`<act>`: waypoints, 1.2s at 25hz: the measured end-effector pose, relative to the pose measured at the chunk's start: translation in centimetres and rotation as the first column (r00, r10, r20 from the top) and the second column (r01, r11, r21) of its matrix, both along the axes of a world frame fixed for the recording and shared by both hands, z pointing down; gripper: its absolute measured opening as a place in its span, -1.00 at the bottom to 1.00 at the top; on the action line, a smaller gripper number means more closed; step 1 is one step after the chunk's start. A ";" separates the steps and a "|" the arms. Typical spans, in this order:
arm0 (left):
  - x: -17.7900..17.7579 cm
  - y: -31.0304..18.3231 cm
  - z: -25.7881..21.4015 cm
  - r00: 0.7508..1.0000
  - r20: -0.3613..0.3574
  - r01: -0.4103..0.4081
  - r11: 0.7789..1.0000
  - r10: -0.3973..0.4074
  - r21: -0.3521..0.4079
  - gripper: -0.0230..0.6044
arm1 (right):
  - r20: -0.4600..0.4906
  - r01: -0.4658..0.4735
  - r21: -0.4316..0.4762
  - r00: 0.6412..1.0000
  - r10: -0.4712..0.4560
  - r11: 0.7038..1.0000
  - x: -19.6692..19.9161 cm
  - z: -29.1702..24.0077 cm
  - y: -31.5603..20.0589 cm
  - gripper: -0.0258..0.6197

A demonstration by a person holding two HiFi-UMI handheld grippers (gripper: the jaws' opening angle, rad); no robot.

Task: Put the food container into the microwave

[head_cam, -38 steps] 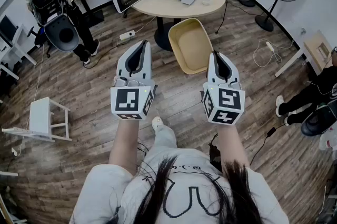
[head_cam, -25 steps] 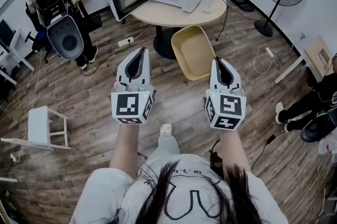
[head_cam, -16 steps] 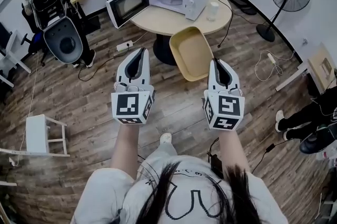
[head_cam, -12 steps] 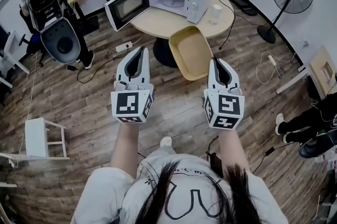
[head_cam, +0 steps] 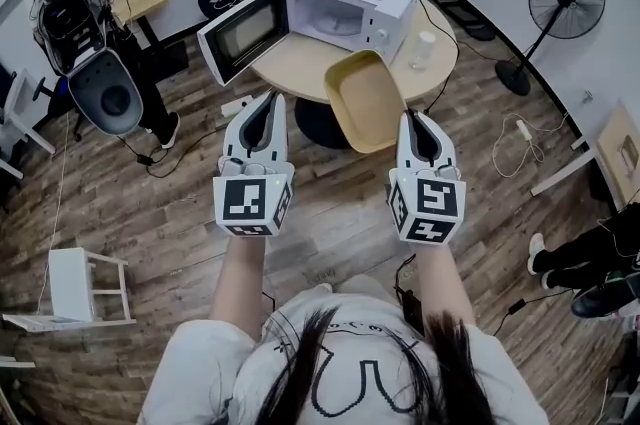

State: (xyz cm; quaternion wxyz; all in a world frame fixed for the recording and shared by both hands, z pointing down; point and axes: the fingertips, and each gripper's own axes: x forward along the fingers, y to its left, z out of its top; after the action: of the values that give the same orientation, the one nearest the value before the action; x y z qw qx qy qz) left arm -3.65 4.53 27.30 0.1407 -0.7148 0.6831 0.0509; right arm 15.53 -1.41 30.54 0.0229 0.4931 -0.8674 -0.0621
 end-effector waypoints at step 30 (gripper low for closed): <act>-4.6 -25.6 2.3 0.986 -0.002 0.168 0.984 -0.169 -0.055 -0.90 | 0.030 0.200 -0.071 0.980 -0.198 0.977 -6.7 2.6 -28.6 -0.80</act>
State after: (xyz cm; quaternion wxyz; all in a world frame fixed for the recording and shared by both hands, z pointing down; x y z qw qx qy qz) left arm -8.30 -21.11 29.56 0.1230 -0.6578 0.7427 0.0225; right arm 8.80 -30.04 33.19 0.0249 0.4034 -0.9143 -0.0266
